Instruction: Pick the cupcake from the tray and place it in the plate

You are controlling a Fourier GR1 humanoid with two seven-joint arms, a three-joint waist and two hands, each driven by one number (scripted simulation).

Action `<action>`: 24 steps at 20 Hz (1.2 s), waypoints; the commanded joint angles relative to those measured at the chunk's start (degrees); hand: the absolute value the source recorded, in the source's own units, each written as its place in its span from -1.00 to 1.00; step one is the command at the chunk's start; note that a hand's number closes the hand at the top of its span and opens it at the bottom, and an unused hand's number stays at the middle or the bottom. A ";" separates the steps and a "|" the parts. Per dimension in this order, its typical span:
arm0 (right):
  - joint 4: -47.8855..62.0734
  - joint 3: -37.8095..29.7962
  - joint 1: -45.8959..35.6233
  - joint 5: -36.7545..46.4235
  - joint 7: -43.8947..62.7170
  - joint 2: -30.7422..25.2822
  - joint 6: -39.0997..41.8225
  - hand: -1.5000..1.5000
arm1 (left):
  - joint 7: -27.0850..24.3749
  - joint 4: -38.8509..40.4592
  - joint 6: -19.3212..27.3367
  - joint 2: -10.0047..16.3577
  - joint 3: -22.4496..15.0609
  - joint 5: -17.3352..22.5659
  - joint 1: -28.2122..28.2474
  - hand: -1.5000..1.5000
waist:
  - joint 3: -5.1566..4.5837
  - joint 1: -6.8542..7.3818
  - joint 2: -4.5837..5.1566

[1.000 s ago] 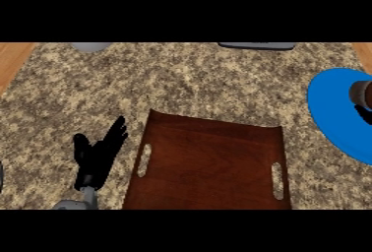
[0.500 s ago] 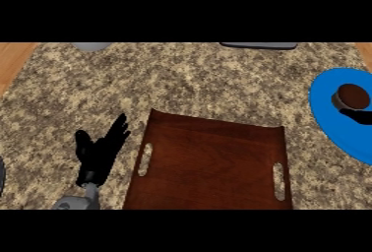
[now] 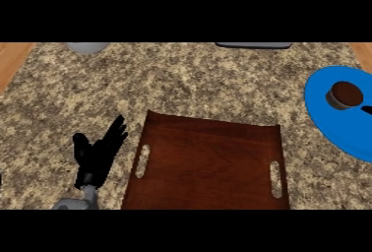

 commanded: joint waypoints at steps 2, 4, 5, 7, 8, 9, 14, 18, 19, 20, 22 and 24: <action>3.22 -2.94 2.56 -2.61 -1.17 -6.42 14.01 -1.00 | 1.04 0.10 0.13 -0.27 0.18 0.29 0.31 0.00 | -0.08 -0.82 -0.06; 3.55 -2.07 2.77 -1.94 -0.40 -7.12 19.92 -1.00 | 0.14 0.72 0.29 -0.28 0.64 0.22 1.03 0.00 | -0.17 -0.94 -0.25; 3.80 -2.18 4.43 -1.84 -2.59 -7.73 21.51 -1.00 | 1.57 -1.46 0.42 0.20 0.11 -0.10 1.66 0.00 | -0.10 -0.78 -0.27; 3.92 -1.50 7.06 -1.03 -5.38 -8.68 26.01 -1.00 | -0.92 -0.50 -0.71 0.67 0.66 0.23 2.58 0.00 | -0.09 -0.96 -0.25; 4.23 -1.32 8.62 -0.72 -6.42 -9.44 27.72 -1.00 | 1.97 -0.39 -0.75 1.81 1.94 0.80 -0.13 0.00 | -0.11 -1.47 -0.32; 4.41 -0.64 8.92 0.08 -7.08 -8.32 27.78 -1.00 | -0.87 -0.30 -0.52 0.59 0.35 -0.20 4.03 0.00 | -0.15 -1.02 -0.39; 3.42 1.00 14.43 2.64 -12.53 -11.48 29.91 -1.00 | 0.03 -0.16 -1.33 0.92 1.03 0.50 2.10 0.00 | -0.09 -1.59 -0.40; 2.40 2.71 19.01 4.96 -17.41 -9.73 28.22 -1.00 | -0.51 -2.67 -0.86 1.11 1.38 0.45 5.26 0.00 | -0.19 -1.78 -0.81; 2.57 2.19 18.44 4.56 -15.86 -12.56 30.53 -1.00 | 1.56 -0.69 -1.51 1.63 2.31 1.30 2.75 0.00 | -0.21 -2.08 -0.76; 2.62 2.12 19.77 4.67 -17.09 -12.98 30.58 -1.00 | -1.87 -0.12 1.23 -1.43 0.34 -1.12 4.02 0.00 | -0.19 -2.19 -0.76; 2.42 1.91 18.13 4.81 -16.37 -12.00 28.35 -1.00 | 0.08 -1.25 0.43 -0.40 0.27 -0.97 3.85 0.00 | -0.20 -1.85 -0.78; 2.39 2.06 19.55 5.09 -17.16 -11.88 28.94 -1.00 | 0.07 -1.55 -2.26 1.54 2.32 1.59 4.88 0.00 | -0.23 -1.89 -0.86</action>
